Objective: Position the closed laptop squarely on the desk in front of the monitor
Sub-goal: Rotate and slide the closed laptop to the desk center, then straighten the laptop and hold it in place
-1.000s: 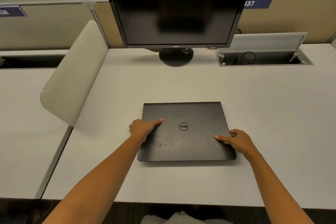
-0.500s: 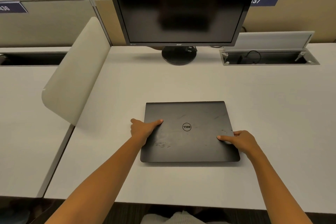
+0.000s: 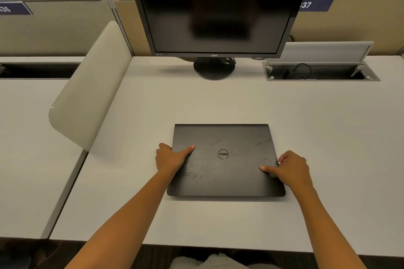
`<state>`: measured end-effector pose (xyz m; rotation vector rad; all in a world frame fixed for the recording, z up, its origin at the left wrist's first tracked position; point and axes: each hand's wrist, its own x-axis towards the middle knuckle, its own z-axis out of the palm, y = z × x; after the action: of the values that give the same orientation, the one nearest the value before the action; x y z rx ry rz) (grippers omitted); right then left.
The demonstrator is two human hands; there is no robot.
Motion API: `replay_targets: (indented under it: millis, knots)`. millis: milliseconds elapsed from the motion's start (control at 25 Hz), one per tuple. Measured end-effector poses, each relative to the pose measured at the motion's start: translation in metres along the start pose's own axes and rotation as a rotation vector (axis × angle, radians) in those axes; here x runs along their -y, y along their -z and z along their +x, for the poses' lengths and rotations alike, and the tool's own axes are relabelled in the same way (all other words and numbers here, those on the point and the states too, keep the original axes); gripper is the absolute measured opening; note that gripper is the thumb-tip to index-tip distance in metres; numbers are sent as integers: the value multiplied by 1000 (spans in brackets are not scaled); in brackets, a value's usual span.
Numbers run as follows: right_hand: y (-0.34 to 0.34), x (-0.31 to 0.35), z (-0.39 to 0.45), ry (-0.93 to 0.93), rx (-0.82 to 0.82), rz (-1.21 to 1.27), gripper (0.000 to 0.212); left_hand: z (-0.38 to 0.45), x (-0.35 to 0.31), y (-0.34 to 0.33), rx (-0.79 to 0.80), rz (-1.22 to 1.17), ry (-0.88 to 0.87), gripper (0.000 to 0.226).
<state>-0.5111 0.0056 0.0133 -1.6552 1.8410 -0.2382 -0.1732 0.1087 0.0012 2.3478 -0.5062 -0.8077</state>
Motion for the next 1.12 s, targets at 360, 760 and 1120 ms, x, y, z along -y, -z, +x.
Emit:
replay_targets:
  millis: [360, 760, 1120]
  knots:
    - [-4, -15, 3, 173, 96, 429, 83, -1, 6, 0, 40, -84, -330, 105]
    - [-24, -10, 7, 236, 111, 576, 95, -11, 18, 4, 188, -23, -431, 131]
    - [-13, -28, 7, 251, 120, 572, 89, -33, 19, -9, 184, -106, -395, 132]
